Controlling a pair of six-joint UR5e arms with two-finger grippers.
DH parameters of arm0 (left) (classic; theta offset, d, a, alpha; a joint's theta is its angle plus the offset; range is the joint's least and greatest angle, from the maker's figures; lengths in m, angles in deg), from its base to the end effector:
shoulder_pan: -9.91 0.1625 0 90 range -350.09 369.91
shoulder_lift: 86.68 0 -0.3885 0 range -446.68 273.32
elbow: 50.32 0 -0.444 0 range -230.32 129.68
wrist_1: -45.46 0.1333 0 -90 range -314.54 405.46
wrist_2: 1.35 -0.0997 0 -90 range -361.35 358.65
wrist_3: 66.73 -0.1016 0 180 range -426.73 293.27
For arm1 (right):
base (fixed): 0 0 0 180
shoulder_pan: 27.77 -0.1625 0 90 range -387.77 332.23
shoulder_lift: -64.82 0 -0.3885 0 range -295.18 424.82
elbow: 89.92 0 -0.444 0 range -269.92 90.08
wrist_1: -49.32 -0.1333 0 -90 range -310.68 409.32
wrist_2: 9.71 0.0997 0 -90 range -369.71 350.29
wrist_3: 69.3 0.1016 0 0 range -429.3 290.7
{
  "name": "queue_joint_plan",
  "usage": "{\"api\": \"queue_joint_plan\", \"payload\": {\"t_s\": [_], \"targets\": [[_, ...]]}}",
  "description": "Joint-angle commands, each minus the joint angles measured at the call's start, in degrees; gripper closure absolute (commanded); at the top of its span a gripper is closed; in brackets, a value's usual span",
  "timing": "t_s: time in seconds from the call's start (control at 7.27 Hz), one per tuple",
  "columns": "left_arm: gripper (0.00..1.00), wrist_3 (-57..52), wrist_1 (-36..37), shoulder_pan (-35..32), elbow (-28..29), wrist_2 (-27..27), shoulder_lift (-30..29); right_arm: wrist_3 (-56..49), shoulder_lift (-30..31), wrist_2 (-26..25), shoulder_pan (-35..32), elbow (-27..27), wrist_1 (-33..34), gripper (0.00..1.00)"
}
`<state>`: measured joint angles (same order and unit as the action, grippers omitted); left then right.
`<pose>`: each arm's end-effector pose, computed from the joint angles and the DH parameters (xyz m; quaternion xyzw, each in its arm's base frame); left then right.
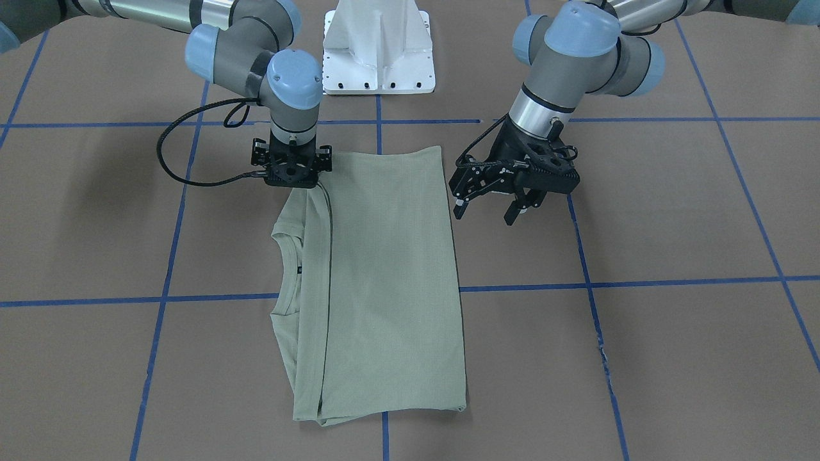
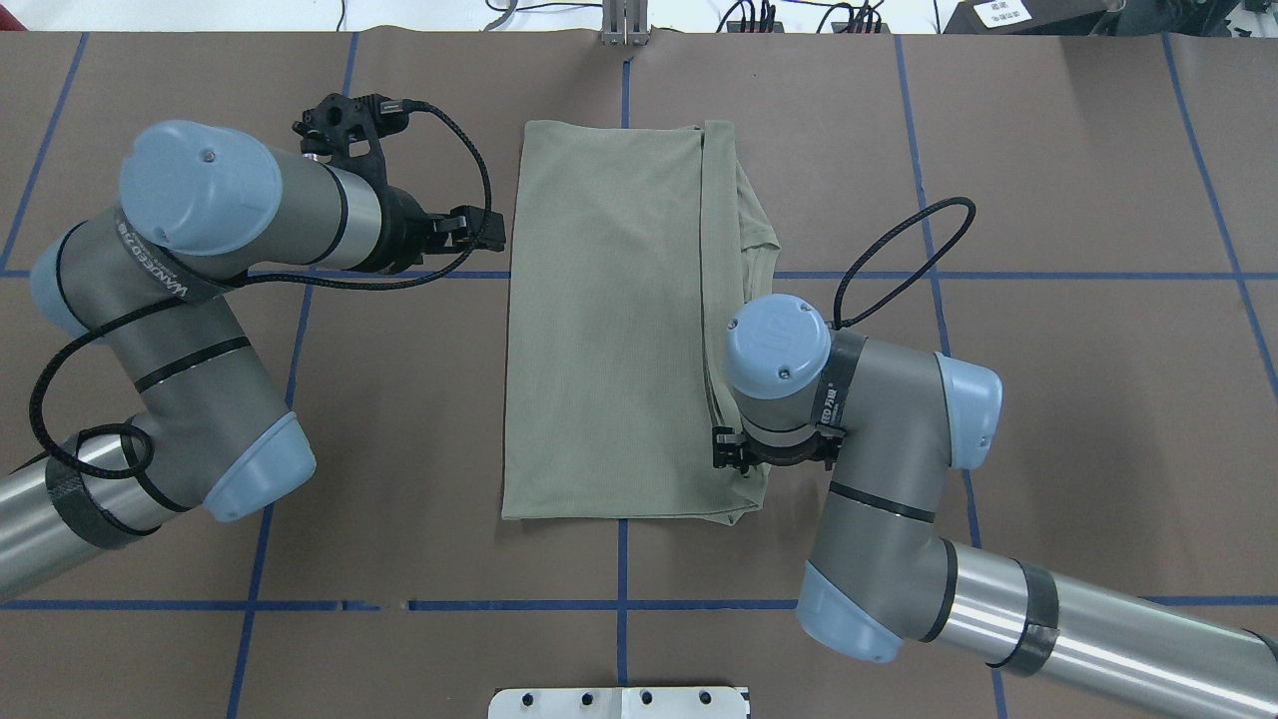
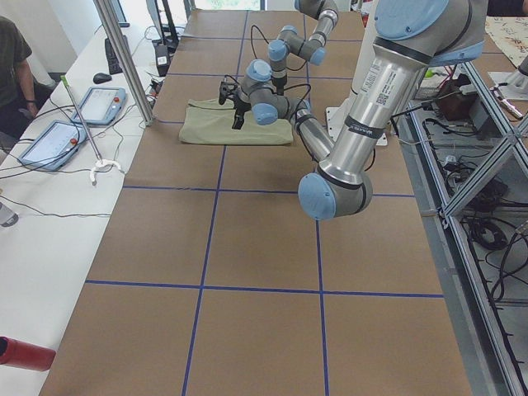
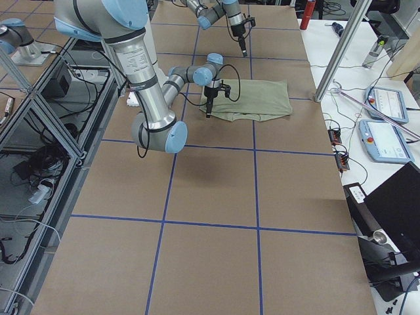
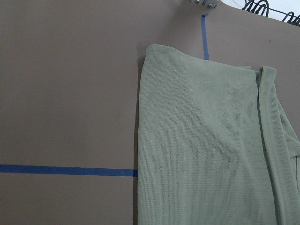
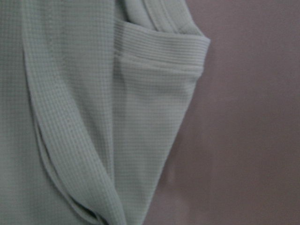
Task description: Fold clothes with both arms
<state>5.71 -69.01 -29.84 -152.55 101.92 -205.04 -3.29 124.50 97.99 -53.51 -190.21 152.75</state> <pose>0.4320 -0.5024 0.1668 0.1707 0.5154 -0.1002 0.8338 -0.5555 -0.3815 0.2494 -0.0381 -0.2735 -0.0215 0.9609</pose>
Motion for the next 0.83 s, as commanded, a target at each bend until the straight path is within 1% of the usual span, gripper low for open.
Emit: {"api": "queue_joint_plan", "payload": {"t_s": [0.0,0.14,0.28,0.41,0.55,0.69], "targets": [[0.0,0.77,0.03,0.37,0.02,0.0,-0.38,-2.64,5.25,-0.12,-1.15,-2.8,0.02,0.0],[0.0,0.77,-0.06,0.37,0.02,0.0,-0.47,-4.38,7.79,-0.3,-1.67,-4.37,-0.07,0.0],[0.0,0.77,0.03,0.37,-0.07,0.0,-0.47,-5.79,8.69,-0.12,-3.16,-7.35,0.19,0.0],[0.0,0.77,-0.06,0.37,-0.16,0.0,-0.47,-5.98,7.22,0.23,-5.09,-8.42,0.54,0.0],[0.0,0.77,-0.06,0.37,-0.16,0.09,-0.47,-6.24,4.16,2.14,-6.67,-8.08,0.2,0.0],[0.0,0.69,-0.06,0.37,-0.16,0.18,-0.38,-9.72,1.08,1.64,-7.39,-7.04,-0.15,0.0]]}}
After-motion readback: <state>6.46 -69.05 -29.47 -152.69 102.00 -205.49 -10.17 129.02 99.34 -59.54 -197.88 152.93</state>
